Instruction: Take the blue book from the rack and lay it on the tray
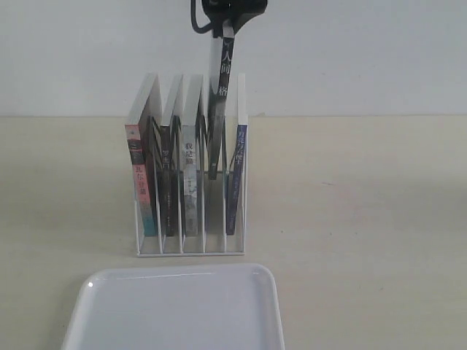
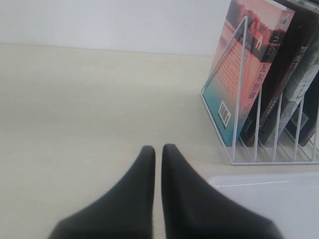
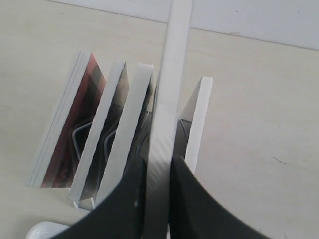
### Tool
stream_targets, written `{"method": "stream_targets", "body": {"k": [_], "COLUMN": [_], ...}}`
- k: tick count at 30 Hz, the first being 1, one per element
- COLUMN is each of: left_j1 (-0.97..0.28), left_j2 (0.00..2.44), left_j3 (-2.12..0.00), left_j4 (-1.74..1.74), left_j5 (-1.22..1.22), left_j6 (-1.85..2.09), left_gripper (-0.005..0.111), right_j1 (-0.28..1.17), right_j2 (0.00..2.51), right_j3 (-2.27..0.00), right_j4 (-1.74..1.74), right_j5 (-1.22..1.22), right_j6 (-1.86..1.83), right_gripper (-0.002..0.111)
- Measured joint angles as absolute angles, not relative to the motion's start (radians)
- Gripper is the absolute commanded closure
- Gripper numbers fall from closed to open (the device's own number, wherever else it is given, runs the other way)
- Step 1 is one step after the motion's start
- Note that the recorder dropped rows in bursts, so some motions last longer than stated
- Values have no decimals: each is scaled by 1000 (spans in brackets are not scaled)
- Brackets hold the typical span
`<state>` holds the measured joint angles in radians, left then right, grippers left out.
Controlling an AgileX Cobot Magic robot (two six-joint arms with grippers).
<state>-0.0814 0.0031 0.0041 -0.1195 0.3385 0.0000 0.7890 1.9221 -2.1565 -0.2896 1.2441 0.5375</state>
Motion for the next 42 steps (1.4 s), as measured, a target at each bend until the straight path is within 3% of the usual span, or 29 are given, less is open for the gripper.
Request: {"method": "stream_targets", "body": {"k": [28,30,31,33,36,42], "left_j1": [-81,-81,-81,-81,-81,-81], "left_j2": [3,3,3,3,3,3], "left_j3": [4,4,4,4,4,4], "left_j4": [-119,-119,-119,-119,-119,-119], "left_j5": [339,339,339,339,339,339], "left_j6": [0,0,0,0,0,0], "left_gripper": [103,103,103,103,103,103], "right_j1": [789,789,789,789,789,789], "right_j2": [2078,2078,2078,2076,2074,2072], "right_j3": [-2156,-2156,-2156,-2156,-2159,-2159], "right_j4": [-282,-282,-282,-282,-282,-282], "right_j5": [1244,1244,1242,1231,1227,1225], "right_j6": [544,549,549,549,543,527], "right_gripper": [103,82,57,44,69,72]}}
